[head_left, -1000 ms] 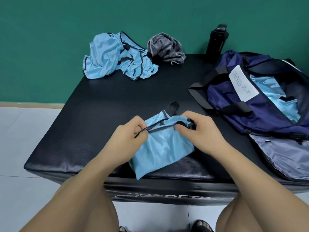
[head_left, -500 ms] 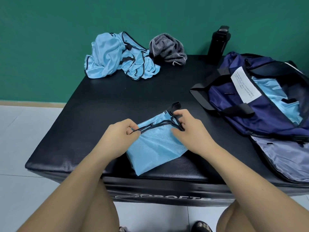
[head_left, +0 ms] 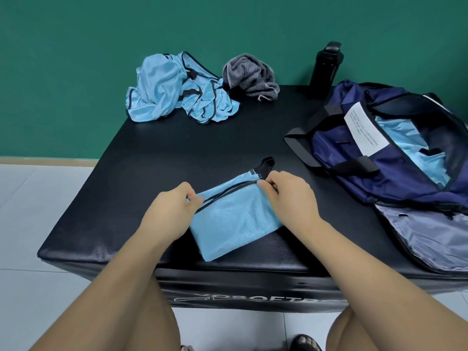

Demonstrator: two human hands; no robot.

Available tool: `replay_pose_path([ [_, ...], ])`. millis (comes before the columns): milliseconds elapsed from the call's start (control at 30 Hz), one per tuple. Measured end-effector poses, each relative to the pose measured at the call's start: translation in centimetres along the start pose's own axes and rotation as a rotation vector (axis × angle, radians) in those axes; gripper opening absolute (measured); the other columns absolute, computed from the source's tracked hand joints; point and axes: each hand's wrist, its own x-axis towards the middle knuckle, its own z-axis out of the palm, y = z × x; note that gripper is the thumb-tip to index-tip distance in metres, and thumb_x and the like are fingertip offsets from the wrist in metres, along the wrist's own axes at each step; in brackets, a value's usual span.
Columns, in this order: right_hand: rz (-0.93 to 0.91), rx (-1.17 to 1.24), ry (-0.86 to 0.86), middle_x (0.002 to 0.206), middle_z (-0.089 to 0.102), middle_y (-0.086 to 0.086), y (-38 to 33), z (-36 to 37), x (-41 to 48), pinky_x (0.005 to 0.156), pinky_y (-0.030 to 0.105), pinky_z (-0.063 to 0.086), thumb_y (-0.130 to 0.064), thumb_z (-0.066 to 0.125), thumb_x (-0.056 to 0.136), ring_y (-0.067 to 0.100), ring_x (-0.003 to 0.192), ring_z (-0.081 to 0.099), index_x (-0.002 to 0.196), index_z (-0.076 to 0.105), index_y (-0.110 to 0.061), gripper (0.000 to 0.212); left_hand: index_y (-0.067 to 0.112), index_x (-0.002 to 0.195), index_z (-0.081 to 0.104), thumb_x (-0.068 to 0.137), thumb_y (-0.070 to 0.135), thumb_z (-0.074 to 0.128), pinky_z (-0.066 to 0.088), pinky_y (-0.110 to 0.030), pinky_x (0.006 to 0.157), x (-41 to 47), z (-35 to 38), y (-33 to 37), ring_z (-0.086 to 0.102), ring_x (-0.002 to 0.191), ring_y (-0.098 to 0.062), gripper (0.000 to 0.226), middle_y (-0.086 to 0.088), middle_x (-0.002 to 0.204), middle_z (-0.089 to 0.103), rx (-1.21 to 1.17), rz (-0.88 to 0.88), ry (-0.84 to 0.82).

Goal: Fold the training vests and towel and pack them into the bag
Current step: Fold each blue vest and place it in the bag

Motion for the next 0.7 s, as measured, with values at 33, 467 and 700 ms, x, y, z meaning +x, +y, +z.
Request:
replay_pose_path([
  [33,-0.001,-0.034,-0.006,0.089,0.056,-0.007,0.1,0.0,-0.1,0.071,0.04,0.054,-0.052,0.055,0.104,0.023,0.078,0.062,0.098,0.065,-0.027,0.028,0.027,0.089,0.055,0.103,0.053,0.056,0.043,-0.035,0.06,-0.1,0.0,0.1,0.055,0.067,-0.016,0.03,0.001,0.077,0.064,0.03,0.011,0.038],
  [467,-0.299,-0.067,-0.322,0.081,0.061,-0.006,-4.1,-3.3,-5.7,0.07,0.04,0.051,-0.044,0.053,0.101,0.025,0.079,0.06,0.094,0.054,-0.027,0.019,0.046,0.112,0.059,0.089,0.043,0.081,0.032,-0.036,0.106,-0.3,1.7,0.8,0.04,0.123,-0.008,0.032,0.025,0.131,0.037,0.076,0.416,-0.062],
  [700,-0.013,-0.102,-0.457,0.079,0.063,0.001,-3.0,-4.2,-5.8,0.074,0.039,0.055,-0.057,0.052,0.103,0.026,0.07,0.06,0.117,0.043,-0.029,0.033,0.047,0.112,0.057,0.091,0.053,0.076,0.03,-0.035,0.104,0.1,1.0,0.5,0.041,0.117,-0.006,0.029,0.025,0.125,0.044,0.115,0.355,-0.15],
])
